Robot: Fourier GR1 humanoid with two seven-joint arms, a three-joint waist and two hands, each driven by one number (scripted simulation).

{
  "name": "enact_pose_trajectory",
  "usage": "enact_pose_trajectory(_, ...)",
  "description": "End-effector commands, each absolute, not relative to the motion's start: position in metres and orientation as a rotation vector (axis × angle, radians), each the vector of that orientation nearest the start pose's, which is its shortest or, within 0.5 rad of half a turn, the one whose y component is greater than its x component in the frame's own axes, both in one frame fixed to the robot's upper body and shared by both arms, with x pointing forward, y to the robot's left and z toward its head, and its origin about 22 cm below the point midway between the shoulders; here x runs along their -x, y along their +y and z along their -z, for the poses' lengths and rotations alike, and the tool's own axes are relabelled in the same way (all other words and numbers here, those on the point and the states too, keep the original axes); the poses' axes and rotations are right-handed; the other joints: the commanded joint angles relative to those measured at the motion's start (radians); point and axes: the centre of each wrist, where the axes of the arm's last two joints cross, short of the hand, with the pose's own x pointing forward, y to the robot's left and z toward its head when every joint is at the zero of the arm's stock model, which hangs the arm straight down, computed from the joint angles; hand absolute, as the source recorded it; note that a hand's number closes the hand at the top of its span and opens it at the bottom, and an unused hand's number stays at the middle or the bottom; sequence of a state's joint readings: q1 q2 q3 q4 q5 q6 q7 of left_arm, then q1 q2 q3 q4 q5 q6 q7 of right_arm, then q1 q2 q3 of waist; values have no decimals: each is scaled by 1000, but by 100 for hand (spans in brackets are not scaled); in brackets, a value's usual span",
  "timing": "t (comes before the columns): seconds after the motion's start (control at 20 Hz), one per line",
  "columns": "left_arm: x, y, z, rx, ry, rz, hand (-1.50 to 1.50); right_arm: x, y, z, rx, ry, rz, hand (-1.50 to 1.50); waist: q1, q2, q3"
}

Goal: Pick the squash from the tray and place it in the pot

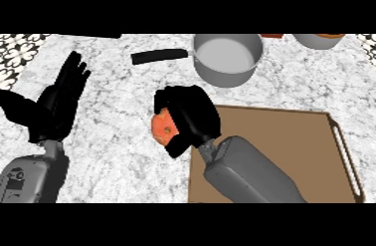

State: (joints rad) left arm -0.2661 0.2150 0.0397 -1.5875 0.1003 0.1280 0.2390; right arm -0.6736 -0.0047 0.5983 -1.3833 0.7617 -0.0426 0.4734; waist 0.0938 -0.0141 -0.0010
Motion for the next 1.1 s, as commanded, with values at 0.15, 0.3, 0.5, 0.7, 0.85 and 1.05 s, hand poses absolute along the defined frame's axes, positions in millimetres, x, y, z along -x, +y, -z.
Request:
enact_pose_trajectory(0.15,-303,257,-82,-135,-1602,-13,0,-265,19,-170,700,-1841,-725,150,-21,4,-3)
enact_pose_trajectory(0.3,-304,261,-82,-151,-1614,-25,0,-270,38,-187,815,-1840,-639,150,-35,10,-2)
enact_pose_trajectory(0.5,-309,270,-101,-163,-1619,-23,0,-266,57,-192,803,-1803,-567,150,-33,14,-1)
enact_pose_trajectory(0.7,-287,268,-83,-170,-1620,-21,0,-300,50,-192,792,-1784,-503,150,-45,17,0)
enact_pose_trajectory(0.85,-288,270,-89,-166,-1614,-39,0,-319,43,-178,804,-1772,-493,150,-57,17,0)
enact_pose_trajectory(1.05,-294,287,-87,-190,-1615,-48,0,-344,40,-174,825,-1742,-468,150,-58,22,0)
